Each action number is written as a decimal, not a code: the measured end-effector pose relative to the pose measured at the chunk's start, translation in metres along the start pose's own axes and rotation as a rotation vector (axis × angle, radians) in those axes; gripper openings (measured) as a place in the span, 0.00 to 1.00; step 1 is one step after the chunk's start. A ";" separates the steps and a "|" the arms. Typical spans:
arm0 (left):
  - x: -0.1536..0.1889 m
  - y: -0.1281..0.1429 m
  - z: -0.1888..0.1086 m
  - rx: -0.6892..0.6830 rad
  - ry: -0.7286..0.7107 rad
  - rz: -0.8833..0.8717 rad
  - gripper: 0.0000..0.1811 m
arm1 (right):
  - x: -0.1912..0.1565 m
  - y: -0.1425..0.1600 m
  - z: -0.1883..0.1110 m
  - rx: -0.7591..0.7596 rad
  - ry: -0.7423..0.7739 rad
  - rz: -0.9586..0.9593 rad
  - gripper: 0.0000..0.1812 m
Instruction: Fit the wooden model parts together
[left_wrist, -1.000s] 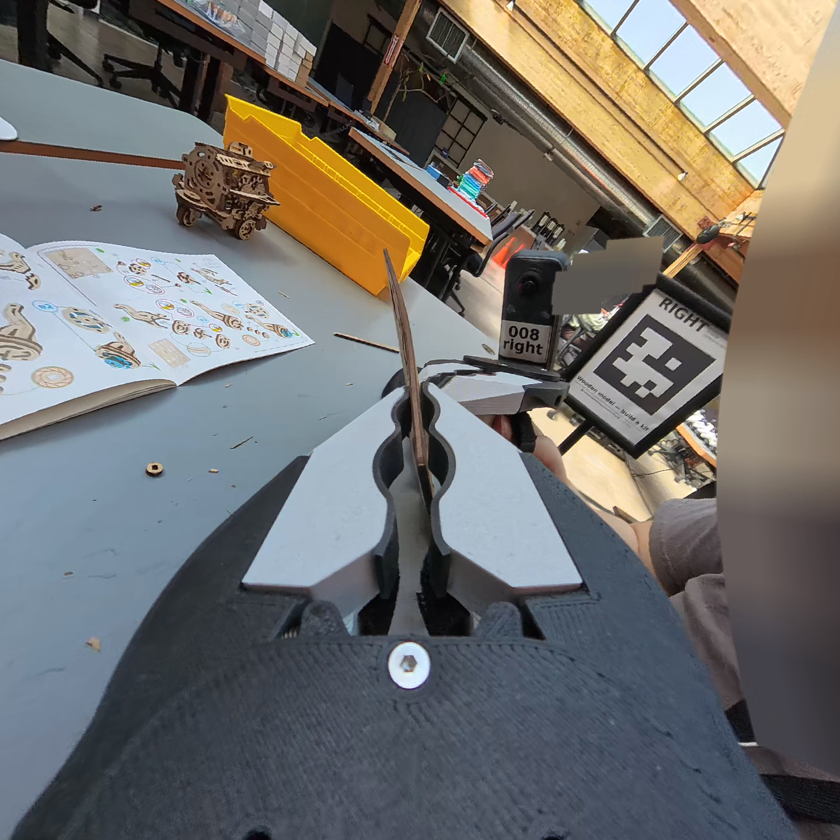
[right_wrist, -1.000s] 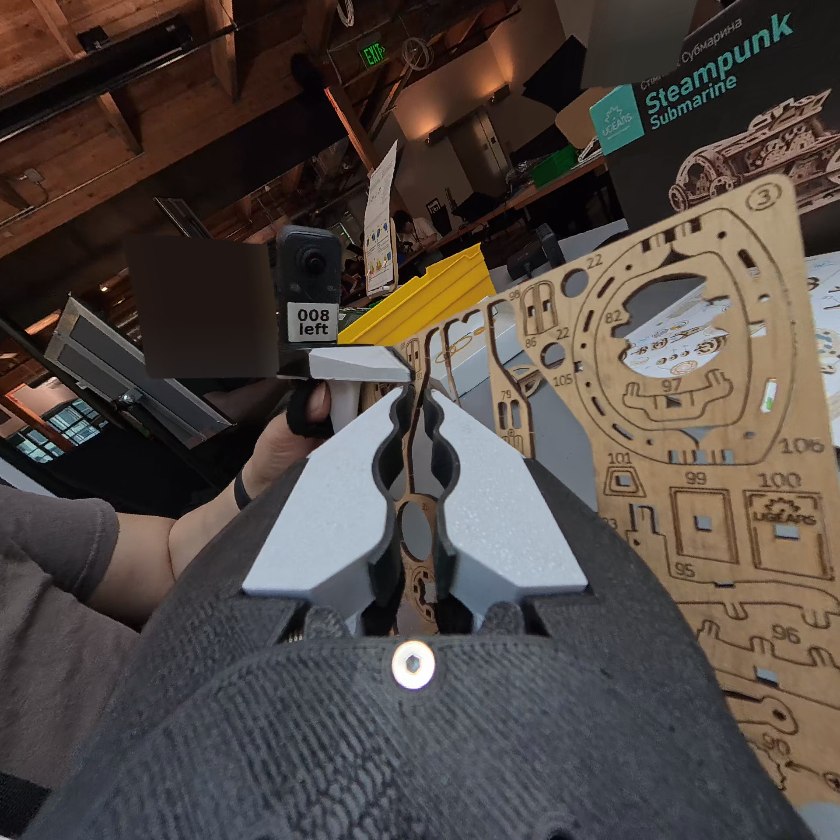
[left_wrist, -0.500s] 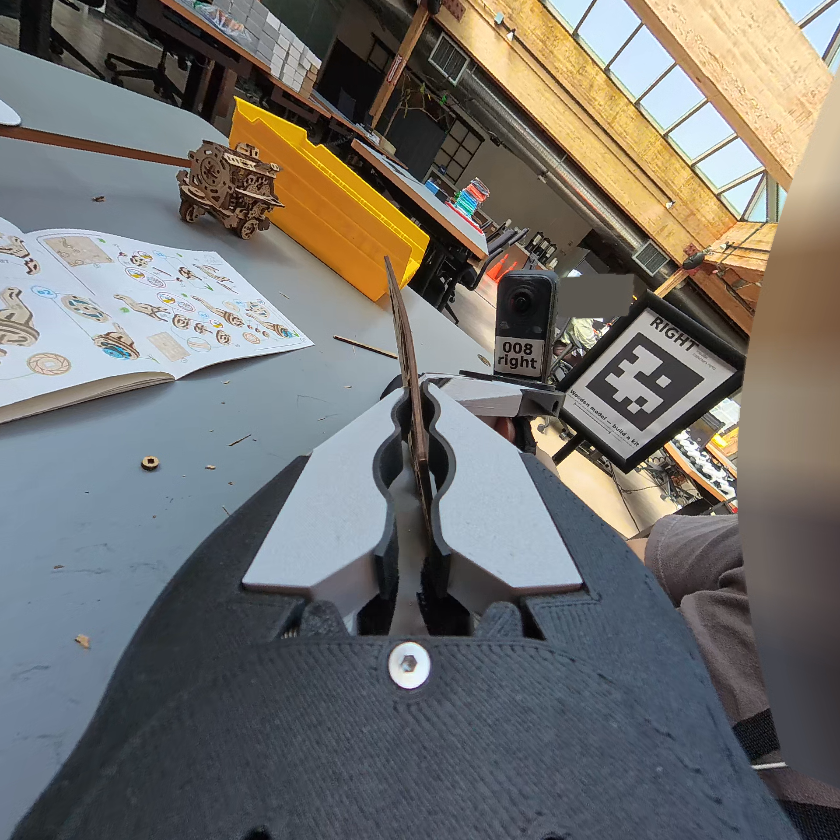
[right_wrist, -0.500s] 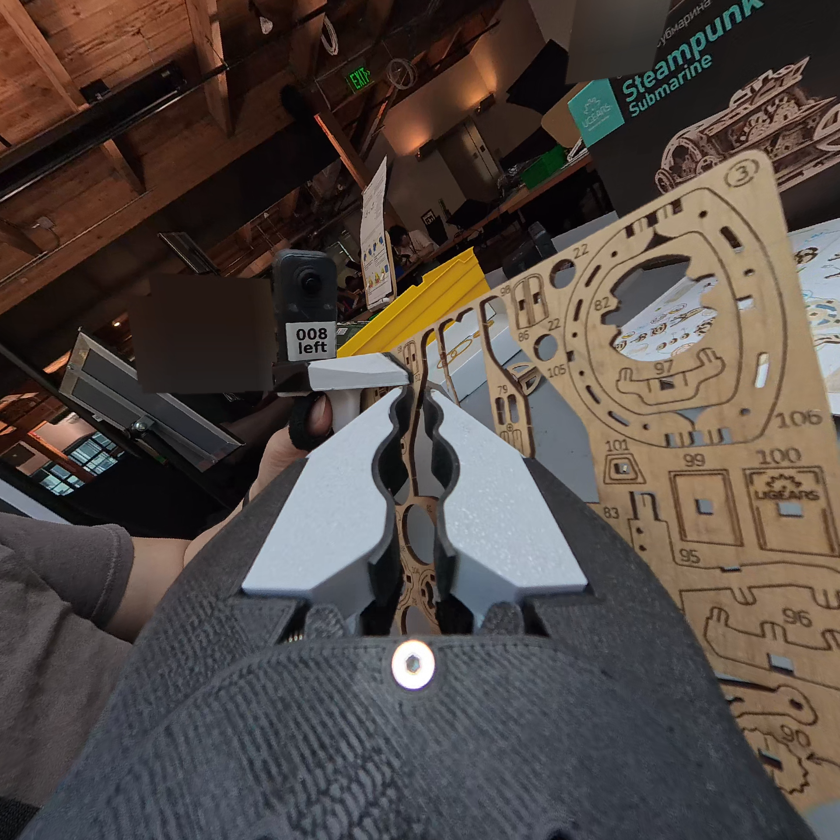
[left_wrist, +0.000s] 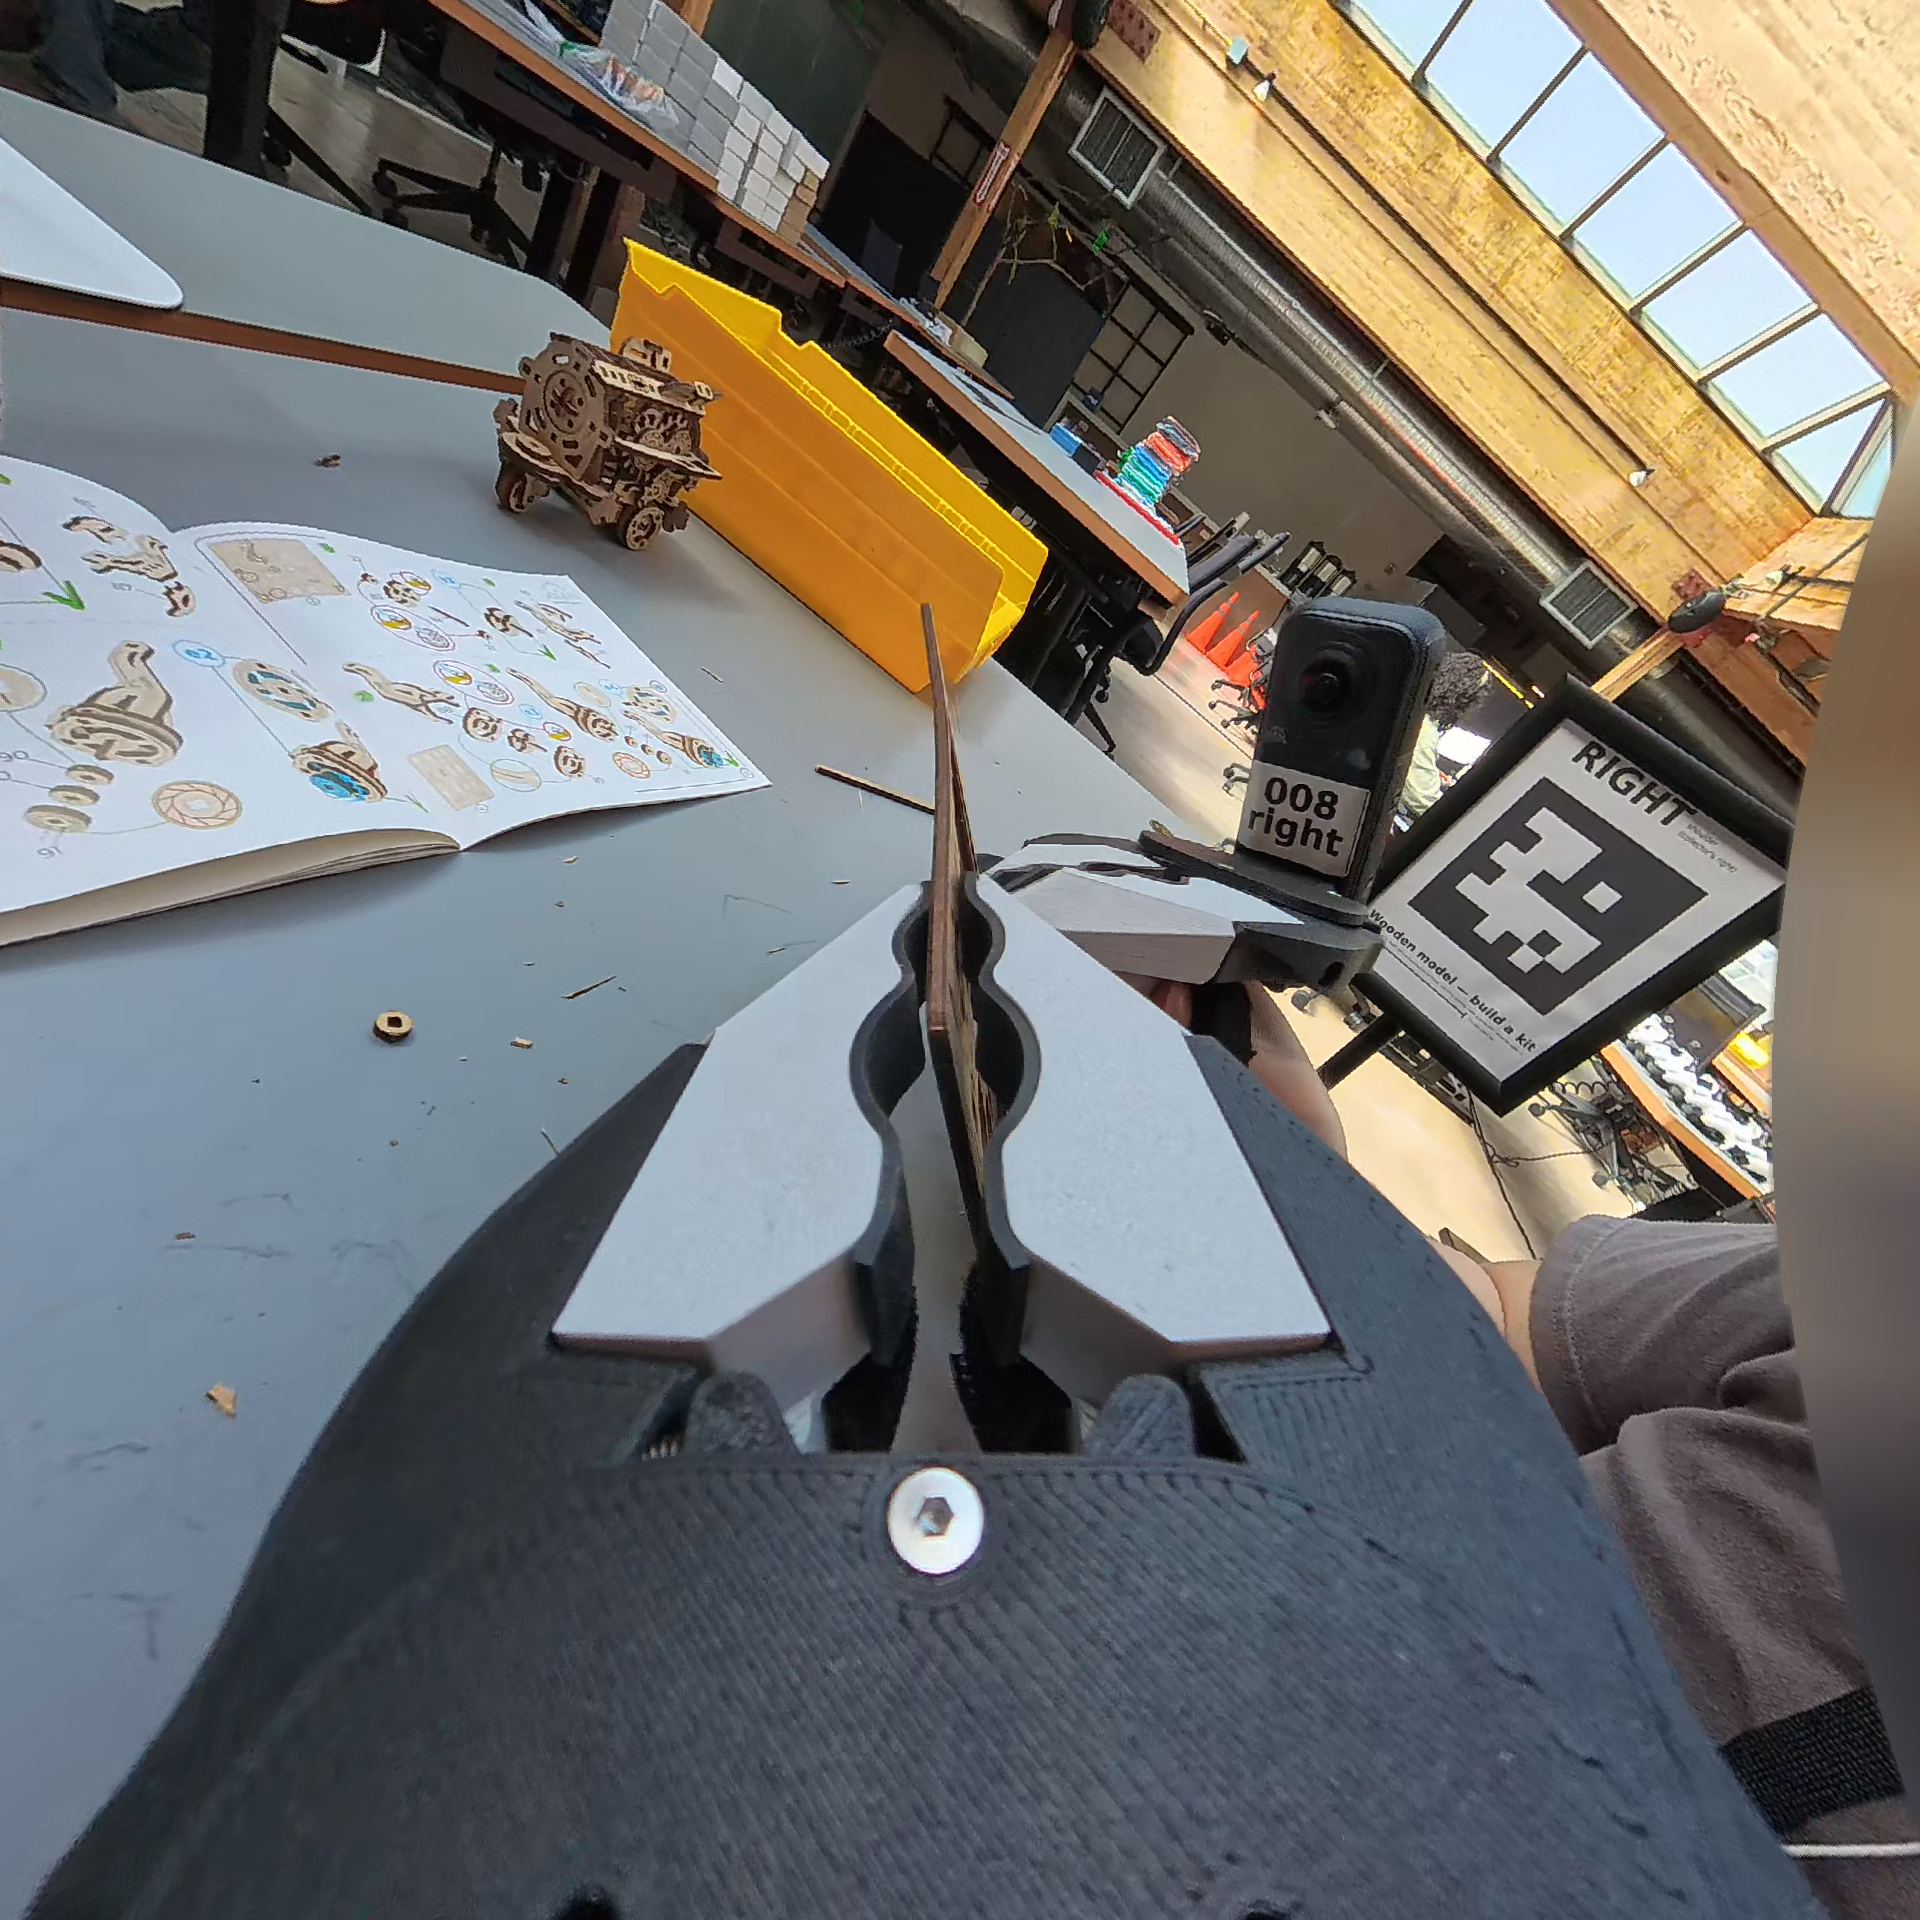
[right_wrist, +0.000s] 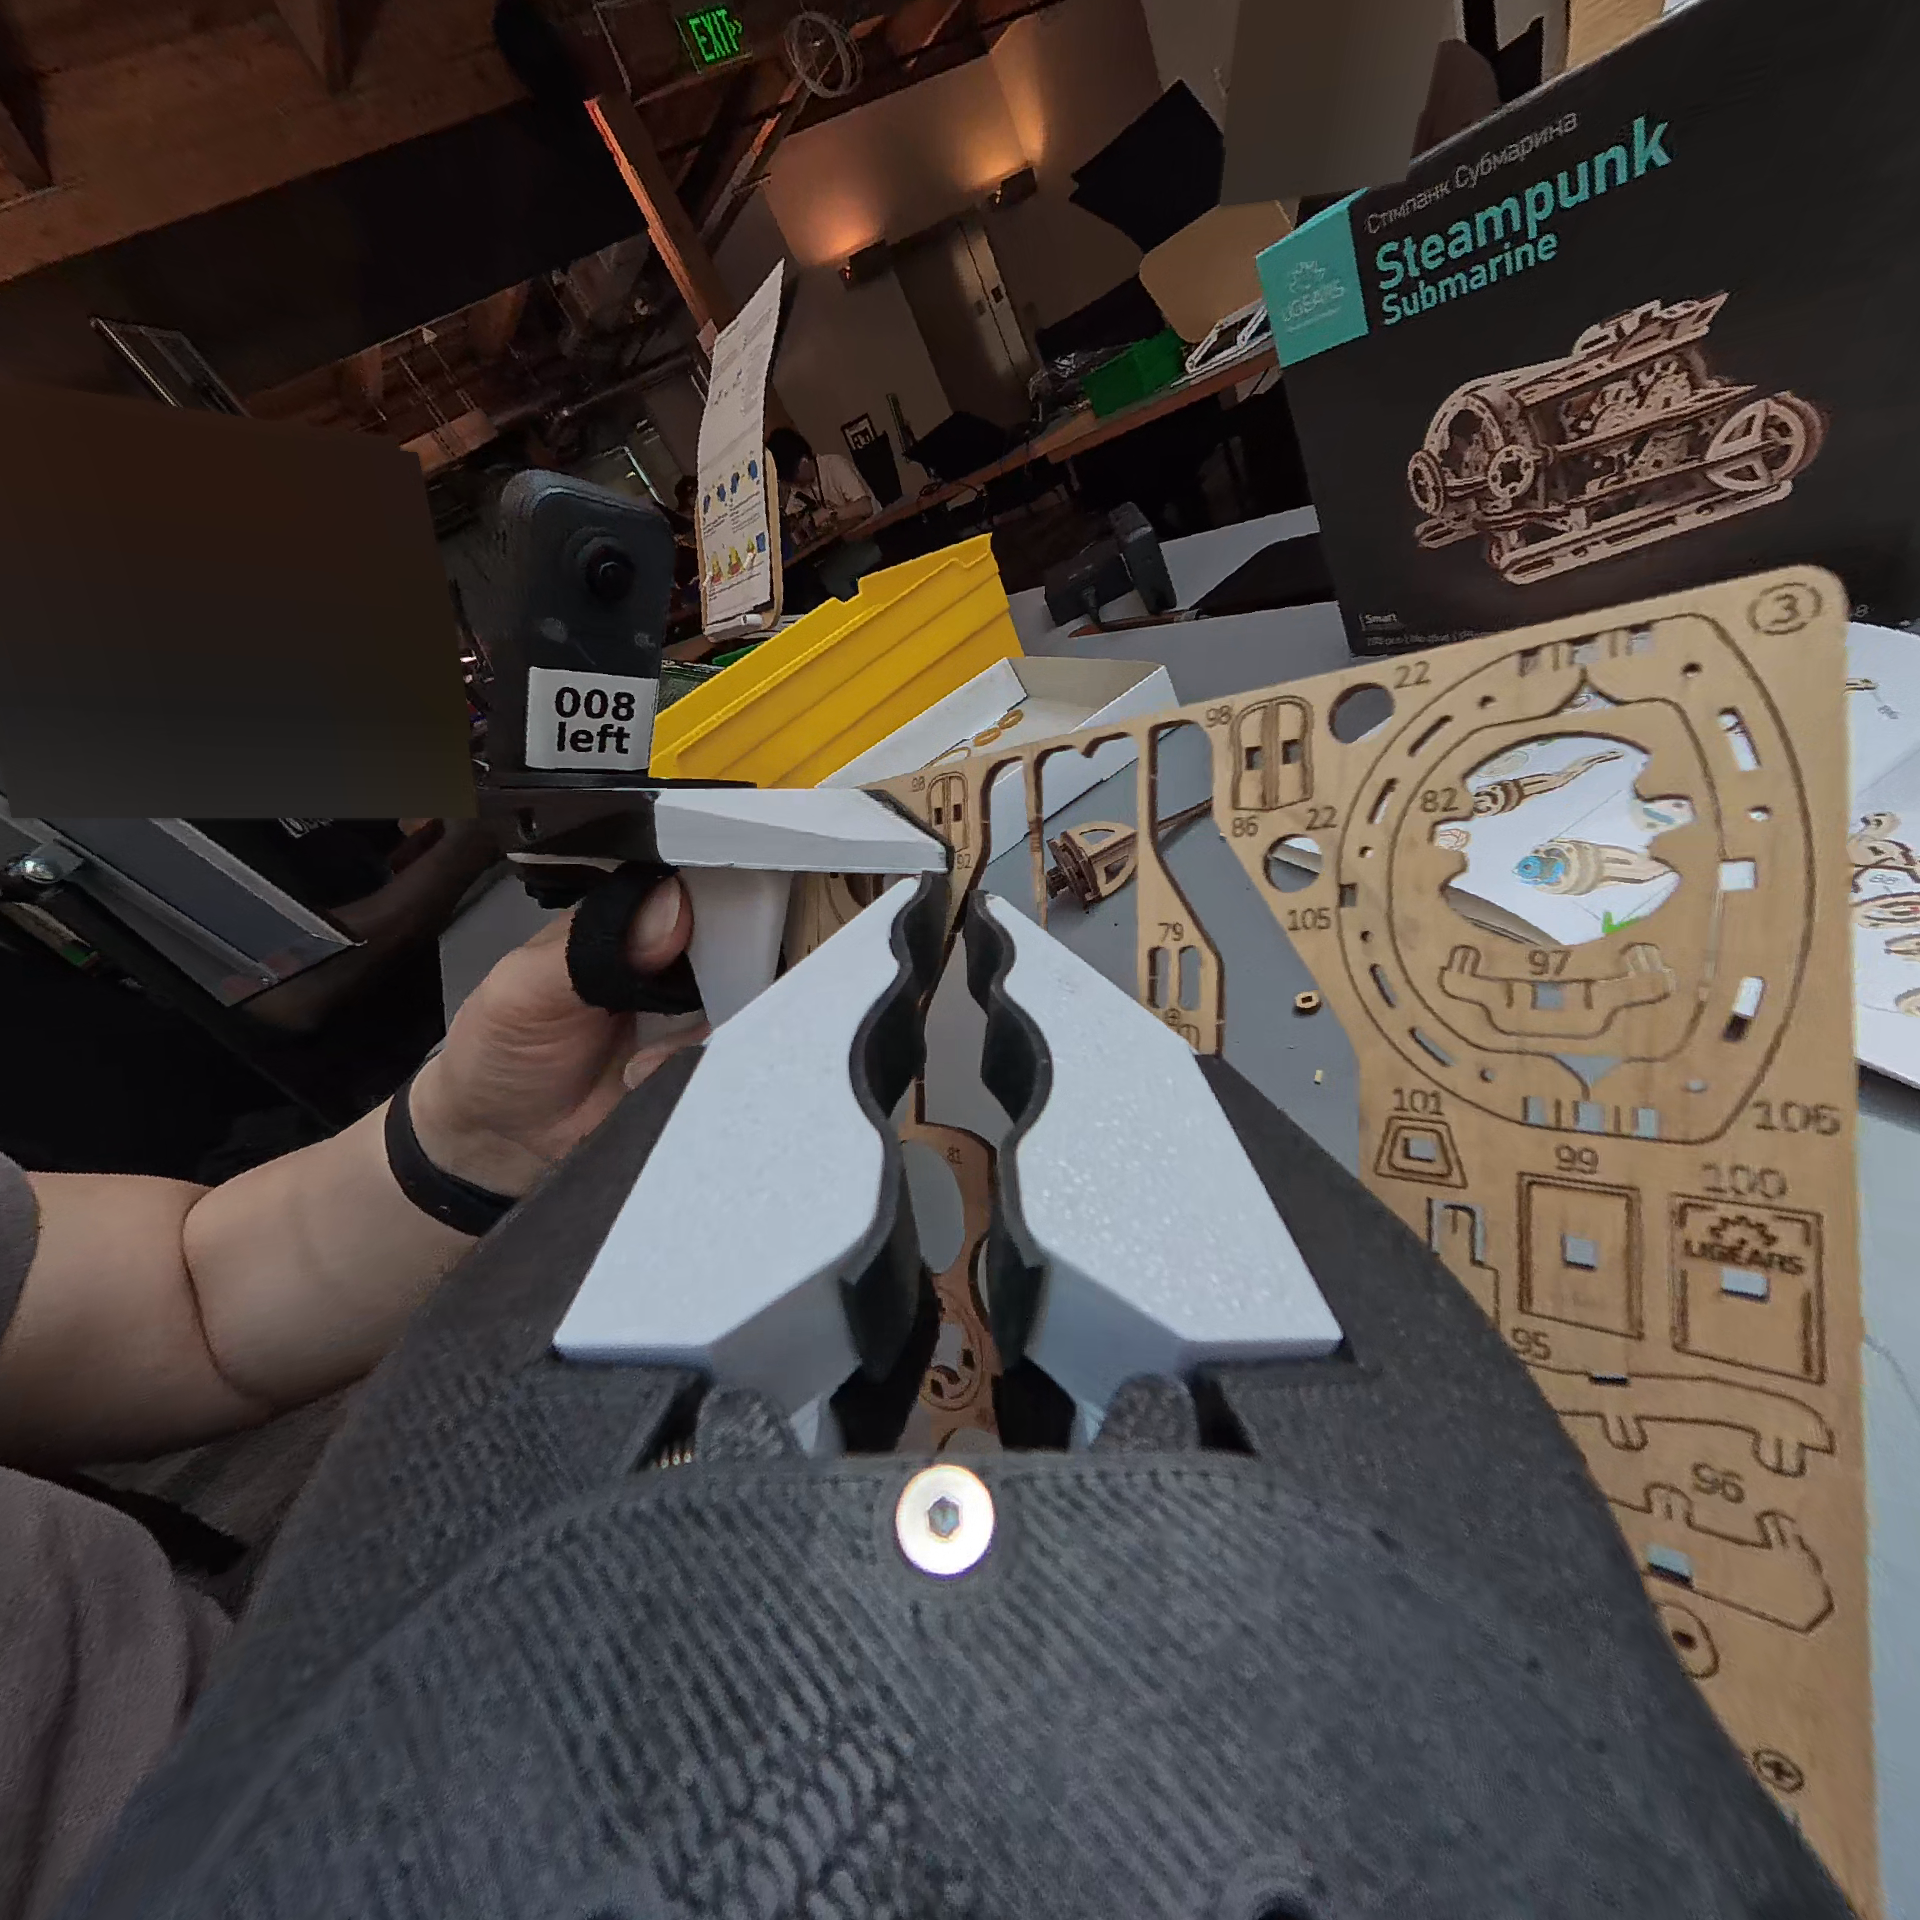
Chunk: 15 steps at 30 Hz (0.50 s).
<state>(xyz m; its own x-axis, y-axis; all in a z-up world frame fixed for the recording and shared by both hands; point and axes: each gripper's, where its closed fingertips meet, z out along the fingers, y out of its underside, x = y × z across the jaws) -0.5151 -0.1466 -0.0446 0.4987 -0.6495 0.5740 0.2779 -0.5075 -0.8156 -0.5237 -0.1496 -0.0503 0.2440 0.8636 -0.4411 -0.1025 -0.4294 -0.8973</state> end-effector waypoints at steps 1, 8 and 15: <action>0.000 0.000 0.000 0.002 -0.001 0.000 0.01 | 0.000 0.000 0.000 0.002 0.008 -0.007 0.02; -0.002 0.001 0.000 -0.001 -0.016 0.008 0.01 | 0.001 0.001 0.001 -0.005 0.058 -0.074 0.02; -0.001 0.000 0.001 0.001 0.041 -0.014 0.01 | 0.000 0.001 -0.001 -0.030 0.005 -0.115 0.04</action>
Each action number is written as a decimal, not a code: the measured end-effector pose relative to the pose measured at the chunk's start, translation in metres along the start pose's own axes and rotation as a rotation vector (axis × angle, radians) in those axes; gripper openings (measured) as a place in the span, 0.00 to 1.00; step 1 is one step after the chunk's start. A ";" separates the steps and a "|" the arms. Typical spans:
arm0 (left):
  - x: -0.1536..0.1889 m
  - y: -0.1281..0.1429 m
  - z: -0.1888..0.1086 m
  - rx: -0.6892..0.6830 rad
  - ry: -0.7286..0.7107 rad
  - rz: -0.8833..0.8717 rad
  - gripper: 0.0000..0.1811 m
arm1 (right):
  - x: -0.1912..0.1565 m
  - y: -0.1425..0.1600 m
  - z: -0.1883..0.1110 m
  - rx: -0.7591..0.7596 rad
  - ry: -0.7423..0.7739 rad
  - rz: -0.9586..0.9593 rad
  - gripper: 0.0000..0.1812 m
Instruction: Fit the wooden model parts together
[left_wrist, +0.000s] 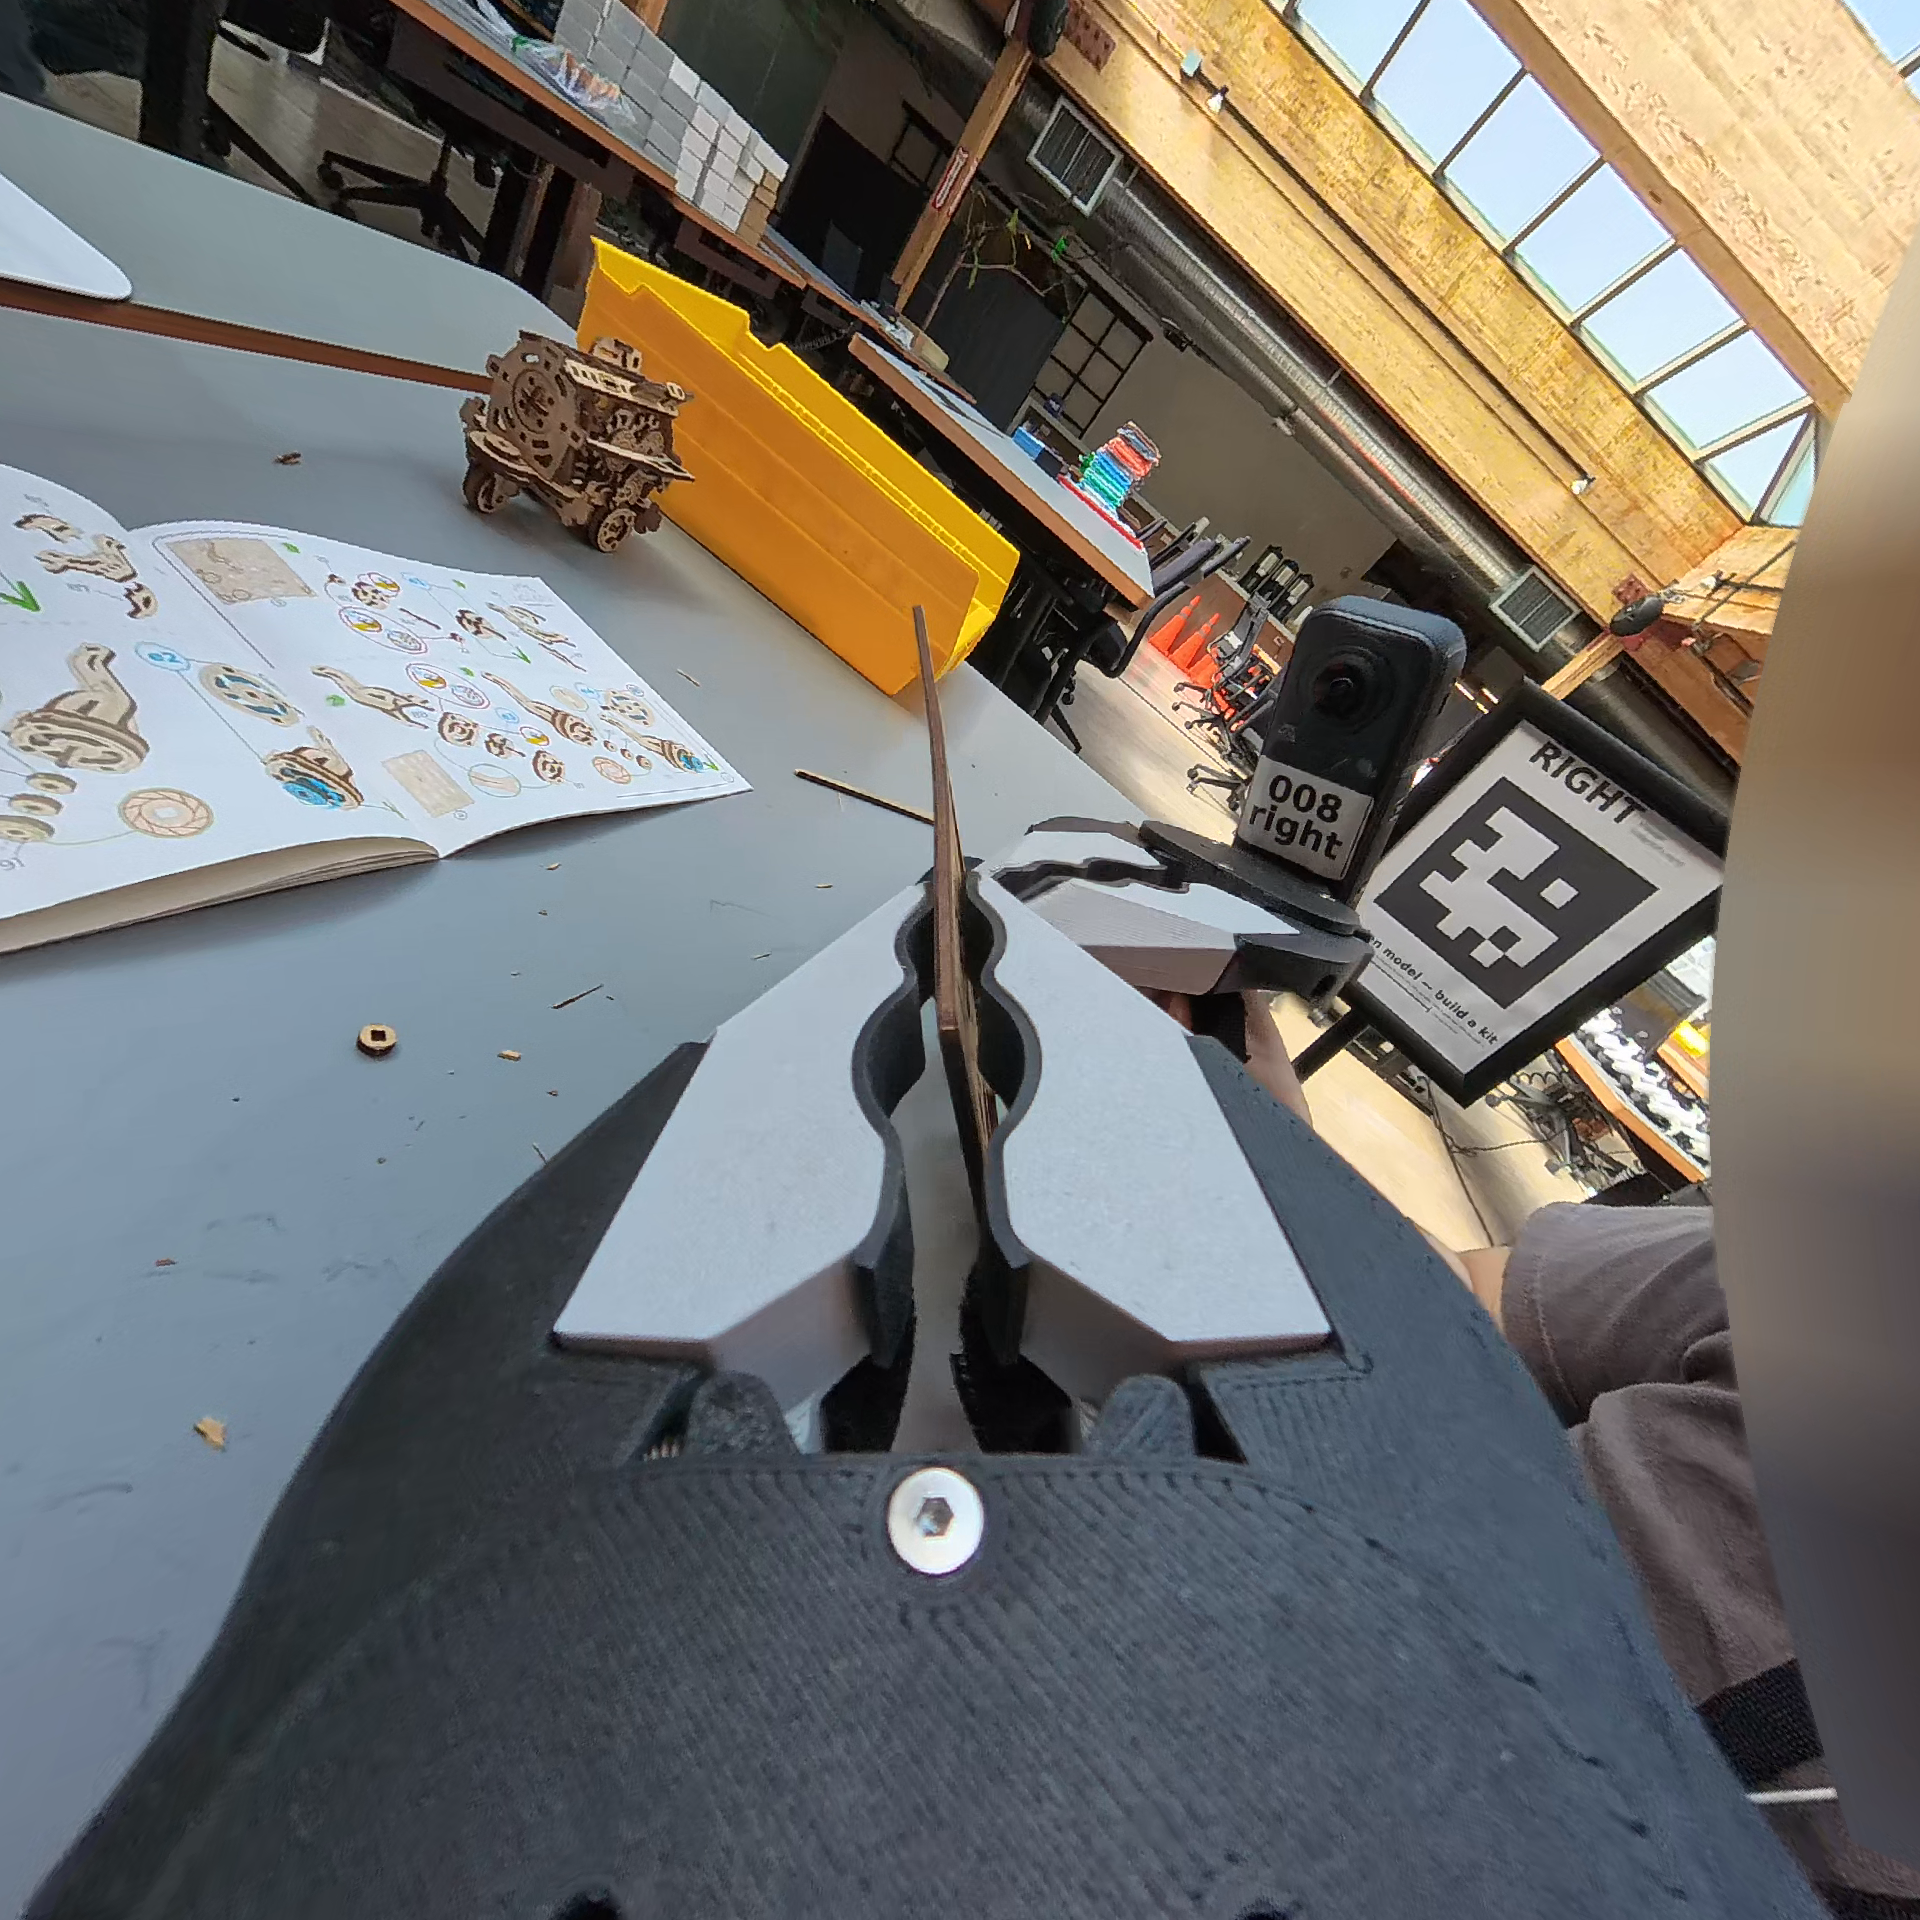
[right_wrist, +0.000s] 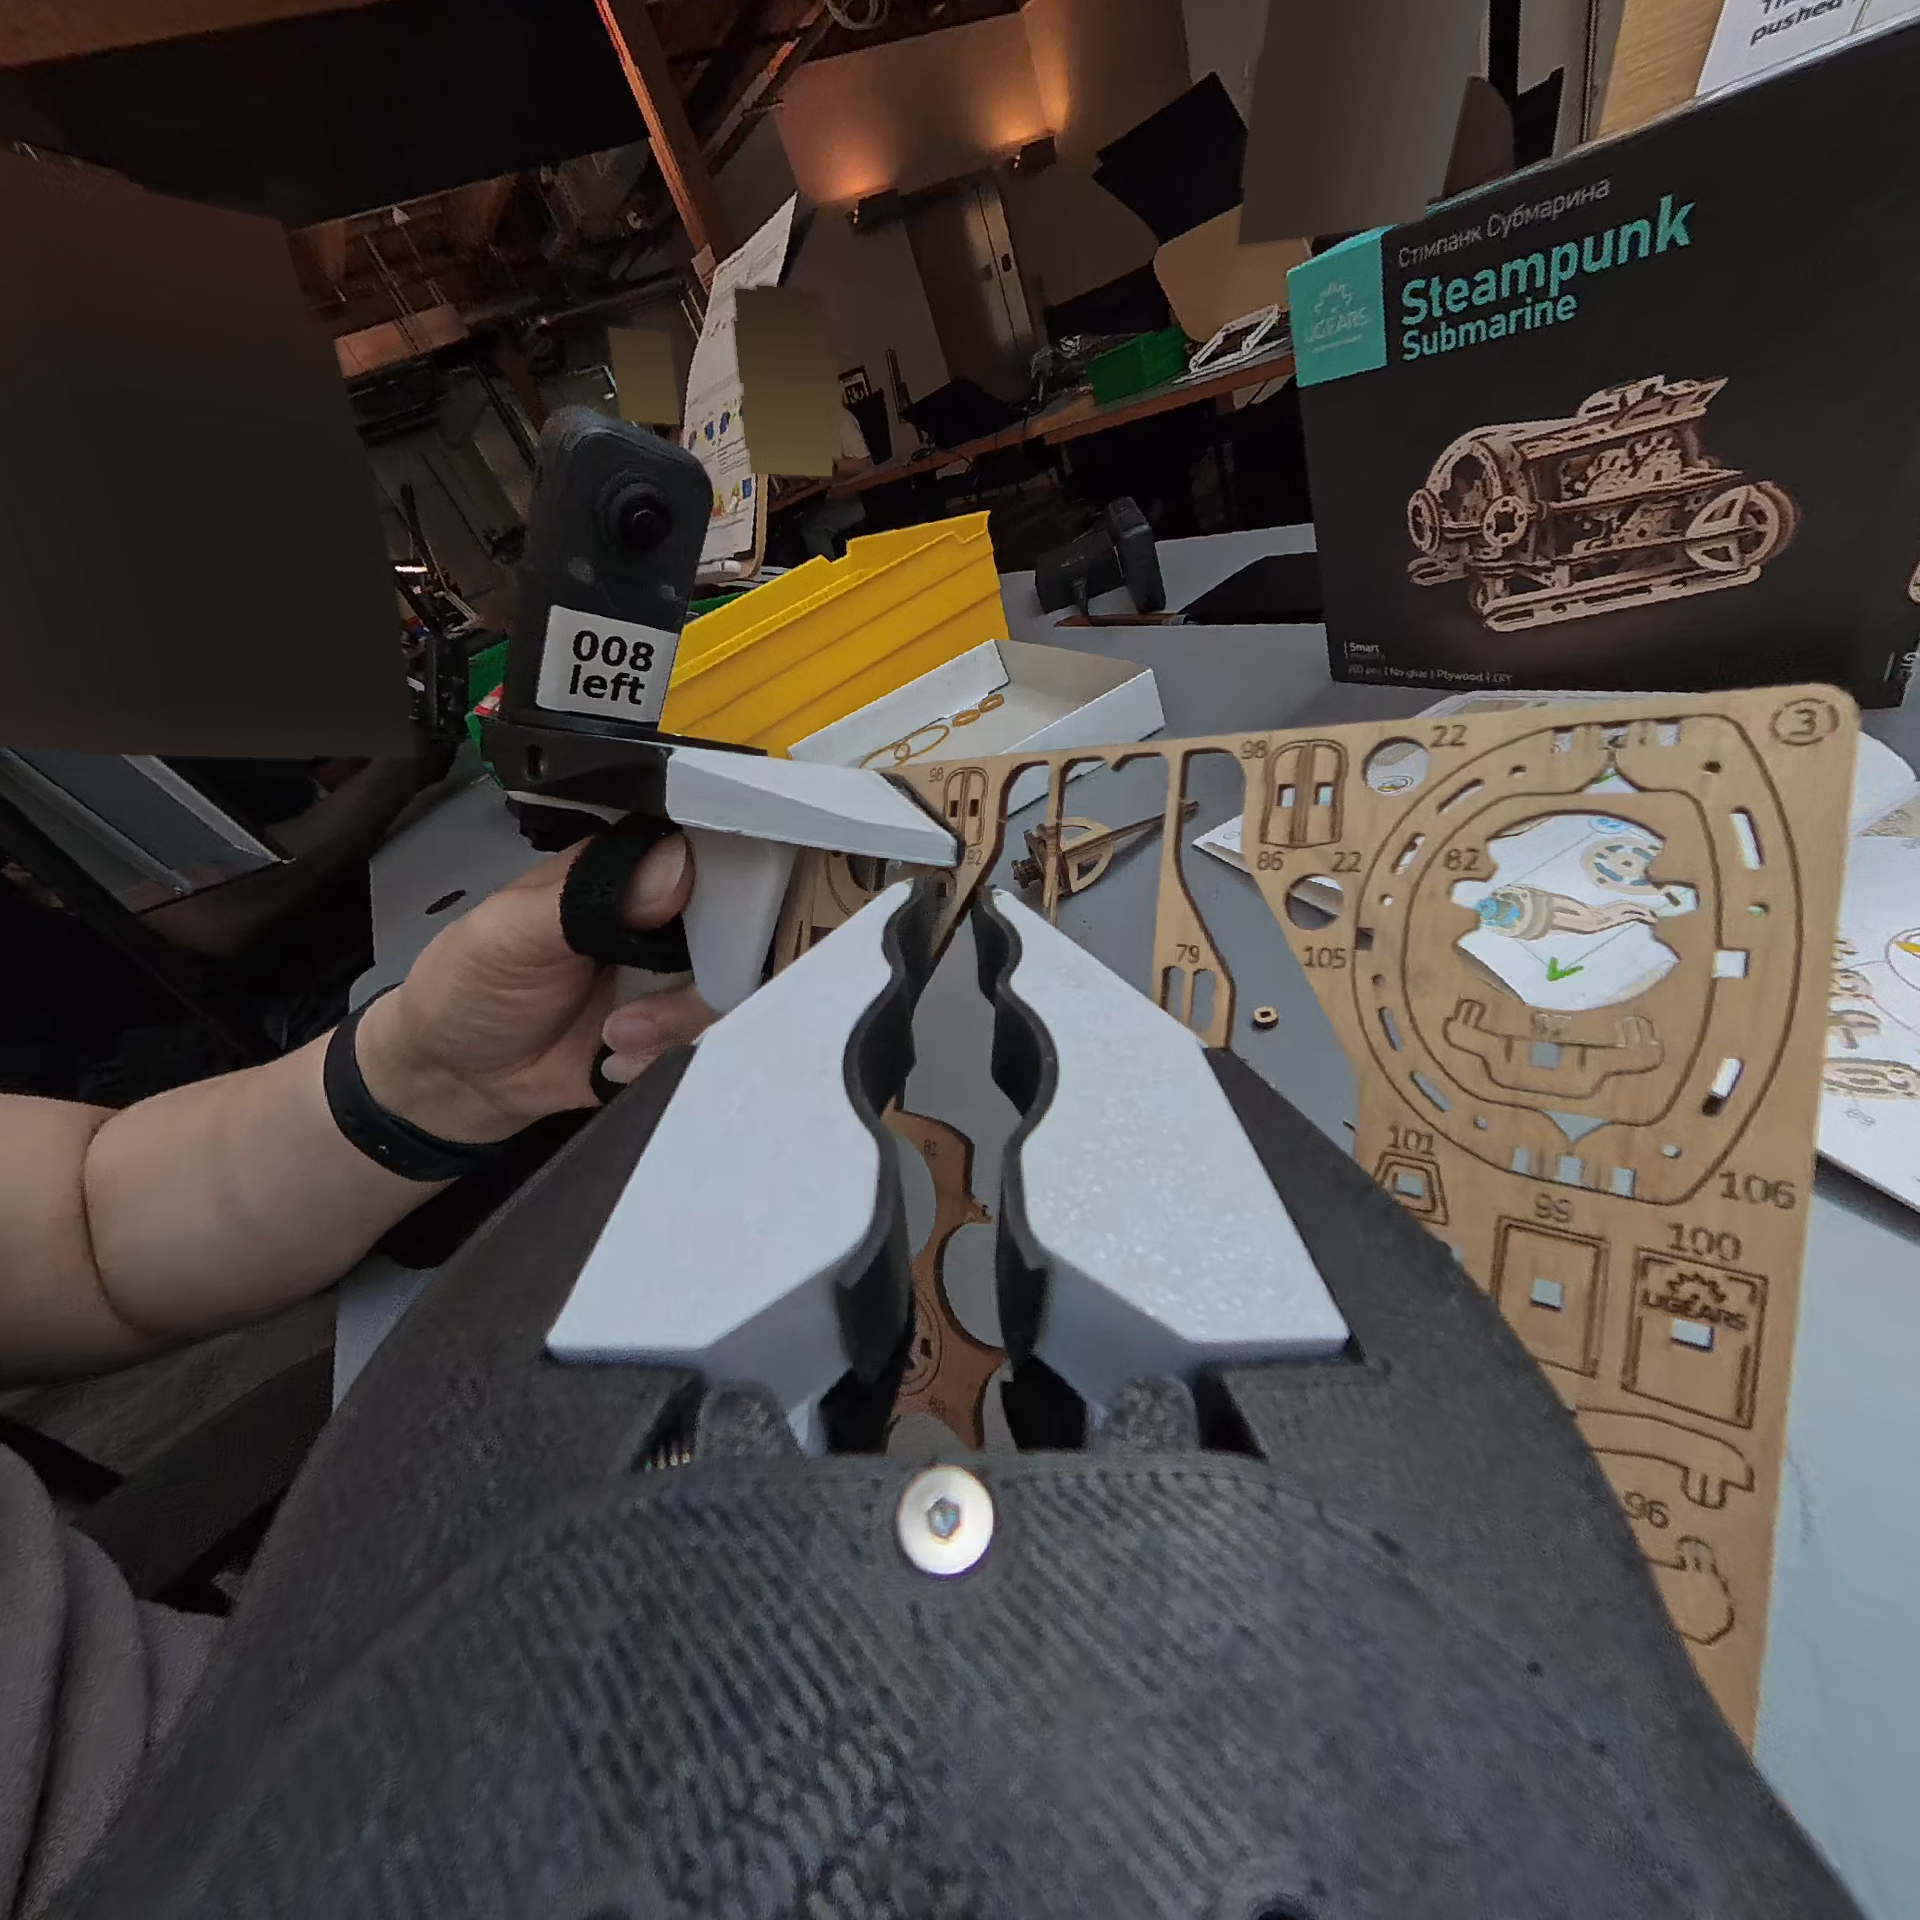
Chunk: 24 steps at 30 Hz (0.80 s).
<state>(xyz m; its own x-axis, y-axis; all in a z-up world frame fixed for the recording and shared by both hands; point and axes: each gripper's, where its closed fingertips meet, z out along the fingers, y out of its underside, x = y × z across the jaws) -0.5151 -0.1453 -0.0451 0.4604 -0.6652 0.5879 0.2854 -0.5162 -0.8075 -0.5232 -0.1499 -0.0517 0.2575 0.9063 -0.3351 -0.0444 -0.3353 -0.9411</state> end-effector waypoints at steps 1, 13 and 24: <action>-0.002 0.001 0.001 -0.004 0.002 -0.020 0.01 | 0.001 0.003 -0.002 -0.029 0.011 -0.043 0.04; -0.011 0.012 -0.002 -0.092 0.033 -0.067 0.01 | -0.008 0.003 -0.013 -0.165 0.012 -0.710 0.09; -0.014 0.015 -0.017 -0.212 0.098 -0.074 0.01 | 0.021 -0.031 -0.021 -0.186 -0.011 -0.688 0.18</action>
<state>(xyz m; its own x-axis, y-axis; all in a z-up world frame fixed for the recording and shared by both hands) -0.5317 -0.1528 -0.0651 0.3583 -0.6648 0.6555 0.1278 -0.6605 -0.7398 -0.4963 -0.1260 -0.0289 0.1578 0.9304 0.3308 0.2904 0.2765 -0.9161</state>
